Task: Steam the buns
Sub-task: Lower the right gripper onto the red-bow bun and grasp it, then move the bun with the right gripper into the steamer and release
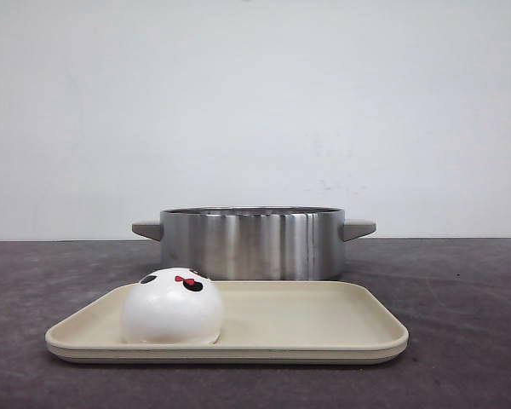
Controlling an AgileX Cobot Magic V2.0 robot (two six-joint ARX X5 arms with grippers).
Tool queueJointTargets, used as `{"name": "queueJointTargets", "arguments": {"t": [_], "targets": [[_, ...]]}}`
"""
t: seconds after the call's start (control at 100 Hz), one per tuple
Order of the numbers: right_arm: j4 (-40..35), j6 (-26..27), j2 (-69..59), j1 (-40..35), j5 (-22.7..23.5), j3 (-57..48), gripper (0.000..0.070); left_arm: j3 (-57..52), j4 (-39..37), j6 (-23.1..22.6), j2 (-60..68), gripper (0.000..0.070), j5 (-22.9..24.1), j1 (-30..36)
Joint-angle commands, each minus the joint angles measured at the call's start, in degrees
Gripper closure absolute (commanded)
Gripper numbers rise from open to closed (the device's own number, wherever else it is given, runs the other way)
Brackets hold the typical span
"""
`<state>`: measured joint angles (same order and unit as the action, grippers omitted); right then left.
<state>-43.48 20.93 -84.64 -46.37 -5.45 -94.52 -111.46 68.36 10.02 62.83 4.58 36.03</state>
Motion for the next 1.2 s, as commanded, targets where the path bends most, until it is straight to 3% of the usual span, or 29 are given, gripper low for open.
{"name": "queueJointTargets", "arguments": {"t": [0.0, 0.5, 1.19], "targets": [[0.0, -2.5, -2.6, 1.3, -0.2, -2.5, 0.0695, -1.4, -0.6, -0.5, 0.5, 0.0000, -0.1, 0.4], [4.0, -3.4, -21.6, 12.9, 7.7, -3.7, 0.0695, -1.4, -0.2, -0.3, 0.4, 0.0000, -0.1, 0.4], [5.2, -5.2, -33.0, 17.0, 8.5, -3.6, 0.0685, -1.4, 2.8, -0.1, 0.4, 0.0000, -0.1, 0.4]]}}
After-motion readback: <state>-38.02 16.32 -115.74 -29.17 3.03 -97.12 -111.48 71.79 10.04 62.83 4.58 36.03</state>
